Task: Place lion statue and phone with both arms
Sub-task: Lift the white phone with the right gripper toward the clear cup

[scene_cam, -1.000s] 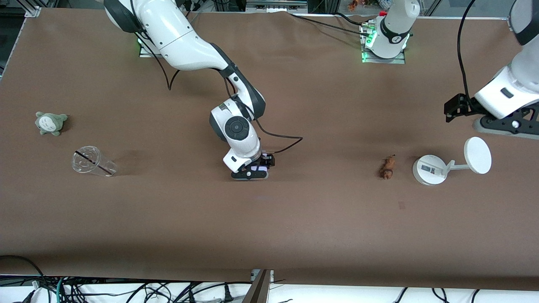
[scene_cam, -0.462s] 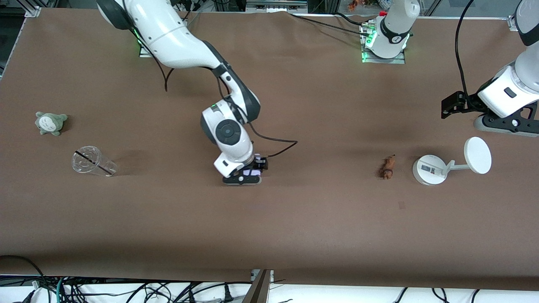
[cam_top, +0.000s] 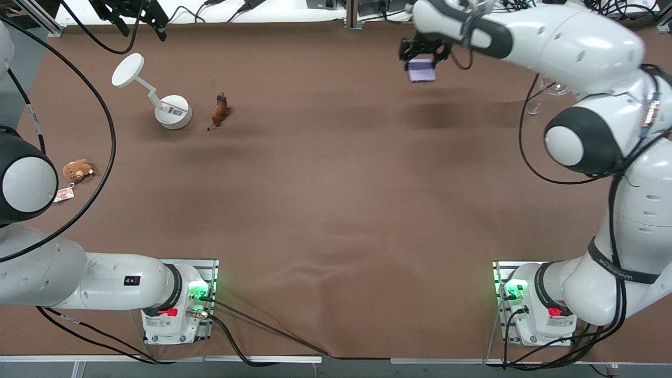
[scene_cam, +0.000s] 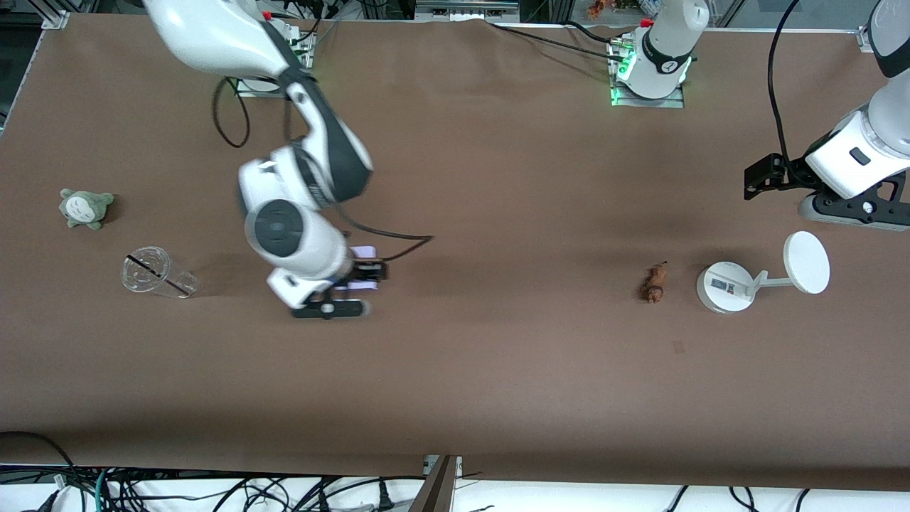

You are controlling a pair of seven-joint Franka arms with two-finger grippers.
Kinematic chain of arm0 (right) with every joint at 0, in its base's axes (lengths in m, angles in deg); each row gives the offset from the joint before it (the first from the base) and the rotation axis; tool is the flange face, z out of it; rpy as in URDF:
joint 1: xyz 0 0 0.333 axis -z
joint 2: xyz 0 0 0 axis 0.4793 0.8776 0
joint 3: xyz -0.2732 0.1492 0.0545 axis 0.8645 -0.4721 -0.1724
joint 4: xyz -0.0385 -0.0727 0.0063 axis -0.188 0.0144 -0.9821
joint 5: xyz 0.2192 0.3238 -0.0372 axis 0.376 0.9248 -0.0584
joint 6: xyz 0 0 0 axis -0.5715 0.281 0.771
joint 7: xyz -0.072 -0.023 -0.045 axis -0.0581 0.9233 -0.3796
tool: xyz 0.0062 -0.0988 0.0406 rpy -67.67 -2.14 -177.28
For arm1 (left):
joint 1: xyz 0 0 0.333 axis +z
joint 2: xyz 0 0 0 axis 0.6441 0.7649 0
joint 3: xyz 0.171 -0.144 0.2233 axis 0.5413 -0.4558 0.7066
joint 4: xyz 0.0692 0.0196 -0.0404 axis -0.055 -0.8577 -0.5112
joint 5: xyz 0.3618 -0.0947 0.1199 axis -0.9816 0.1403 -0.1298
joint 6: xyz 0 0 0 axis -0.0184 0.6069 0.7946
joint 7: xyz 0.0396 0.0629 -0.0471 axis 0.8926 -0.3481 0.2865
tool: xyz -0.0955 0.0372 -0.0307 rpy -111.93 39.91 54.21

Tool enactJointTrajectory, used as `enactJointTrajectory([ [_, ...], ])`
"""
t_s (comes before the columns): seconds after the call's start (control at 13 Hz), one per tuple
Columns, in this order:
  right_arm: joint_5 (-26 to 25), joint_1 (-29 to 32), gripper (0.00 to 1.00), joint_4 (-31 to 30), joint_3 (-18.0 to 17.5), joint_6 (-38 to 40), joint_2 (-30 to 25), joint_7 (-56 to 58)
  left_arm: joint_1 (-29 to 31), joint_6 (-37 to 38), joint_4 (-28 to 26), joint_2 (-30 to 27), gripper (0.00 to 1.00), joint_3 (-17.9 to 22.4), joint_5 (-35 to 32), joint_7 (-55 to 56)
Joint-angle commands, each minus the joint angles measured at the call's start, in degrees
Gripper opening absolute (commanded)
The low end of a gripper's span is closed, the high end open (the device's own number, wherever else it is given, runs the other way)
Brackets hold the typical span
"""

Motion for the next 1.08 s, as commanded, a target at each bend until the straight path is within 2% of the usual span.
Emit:
enactJointTrajectory([
  [0.0, 1.12, 5.14, 0.13, -6.76, 0.3, 1.74, -6.72, 7.47, -0.19, 0.61, -0.71, -1.18, 1.0, 0.19, 1.14, -0.43],
  [0.31, 1.12, 6.3, 0.13, -12.31, 6.09, -0.45, -8.58, 15.3, -0.36, 0.61, -0.71, -1.18, 1.0, 0.19, 1.14, -0.43],
  [0.54, 1.12, 6.48, 0.13, -20.12, 8.91, -10.88, -8.41, 19.1, -0.45, 0.7, -0.71, -1.18, 1.0, 0.19, 1.23, -0.44],
  [0.69, 1.12, 7.61, 0.13, -24.52, 9.01, -18.53, -7.45, 20.33, -0.54, 0.7, -0.71, -1.18, 1.0, 0.19, 1.14, -0.52],
  [1.0, 1.21, 9.46, 0.13, -26.38, 9.01, -24.79, -3.58, 22.62, -0.8, 1.14, -0.71, -1.18, 1.0, 0.19, 1.23, -0.44],
])
